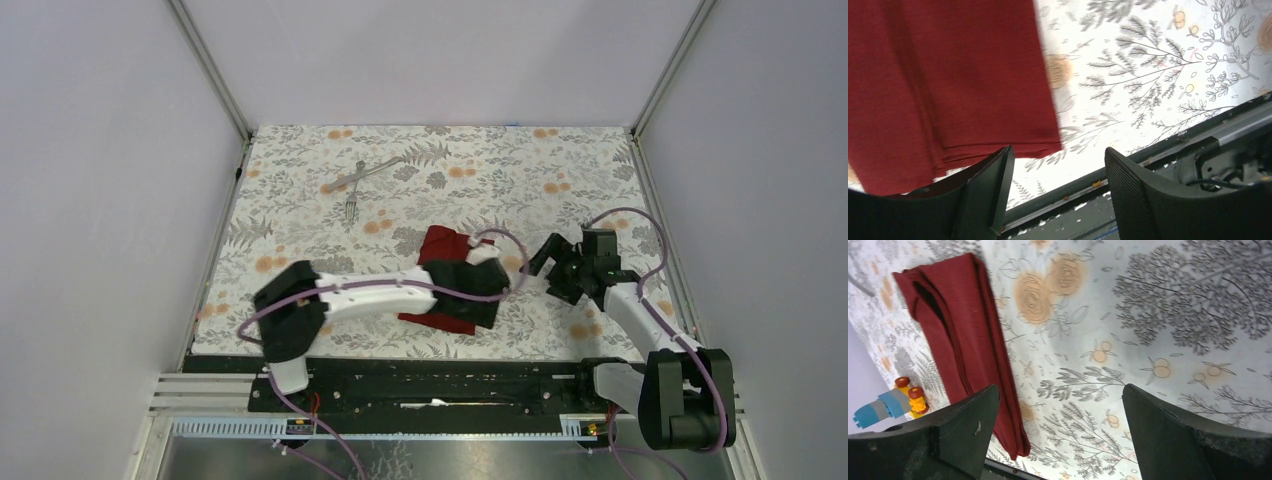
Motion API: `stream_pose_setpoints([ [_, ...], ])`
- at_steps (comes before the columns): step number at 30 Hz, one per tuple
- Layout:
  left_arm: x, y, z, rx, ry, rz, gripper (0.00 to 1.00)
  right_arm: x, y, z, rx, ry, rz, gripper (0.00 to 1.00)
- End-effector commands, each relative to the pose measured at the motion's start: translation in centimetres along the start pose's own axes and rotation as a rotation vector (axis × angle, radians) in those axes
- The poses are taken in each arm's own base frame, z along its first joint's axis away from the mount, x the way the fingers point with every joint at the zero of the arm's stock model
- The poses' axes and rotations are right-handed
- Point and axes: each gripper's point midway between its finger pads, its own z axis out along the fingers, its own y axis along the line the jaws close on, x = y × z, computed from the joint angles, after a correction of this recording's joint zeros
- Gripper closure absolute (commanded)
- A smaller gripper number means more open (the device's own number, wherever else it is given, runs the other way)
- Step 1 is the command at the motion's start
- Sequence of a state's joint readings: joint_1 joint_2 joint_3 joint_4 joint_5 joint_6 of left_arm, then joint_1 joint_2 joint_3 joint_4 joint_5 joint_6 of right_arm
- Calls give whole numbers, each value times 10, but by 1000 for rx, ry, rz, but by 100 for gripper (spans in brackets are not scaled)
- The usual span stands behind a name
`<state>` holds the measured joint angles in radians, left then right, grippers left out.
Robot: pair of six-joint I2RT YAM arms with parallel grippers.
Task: Fold the napkin into a case and place the utensils inside
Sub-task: Pick up the 2/3-rectangle-folded napkin from the center of the board.
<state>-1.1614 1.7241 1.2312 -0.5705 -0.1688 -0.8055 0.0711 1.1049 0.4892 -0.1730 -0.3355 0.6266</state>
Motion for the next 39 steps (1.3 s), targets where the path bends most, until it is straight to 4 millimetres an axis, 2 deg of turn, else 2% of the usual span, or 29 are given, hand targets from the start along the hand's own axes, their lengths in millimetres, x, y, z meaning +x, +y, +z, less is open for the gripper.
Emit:
stream_pose_setpoints([
  [1,1,-2,8,-247,-30,154,31,-3,-14,-3,53,42,2,0],
  [3,0,-10,15,-290,-31,194,33,1,-14,-1,42,74,8,0],
  [7,6,-11,32,-346,-9,238,42,10,-13,2,13,113,20,0],
  [11,10,-11,38,-360,-10,243,47,14,-15,3,7,118,12,0],
  [19,8,-17,23,-357,-42,243,47,18,-18,7,4,144,1,0],
  [22,7,-18,19,-358,-55,238,52,18,-17,8,1,150,5,0],
  [26,3,-30,6,-318,-75,232,44,18,-18,9,5,152,-2,0],
  [32,-4,-25,-6,-332,-102,218,47,18,-18,11,2,161,-3,0],
  [35,-4,-23,-5,-327,-100,217,48,19,-19,11,4,164,-4,0],
  [39,4,-17,10,-335,-56,218,53,20,-18,12,-1,174,0,0],
])
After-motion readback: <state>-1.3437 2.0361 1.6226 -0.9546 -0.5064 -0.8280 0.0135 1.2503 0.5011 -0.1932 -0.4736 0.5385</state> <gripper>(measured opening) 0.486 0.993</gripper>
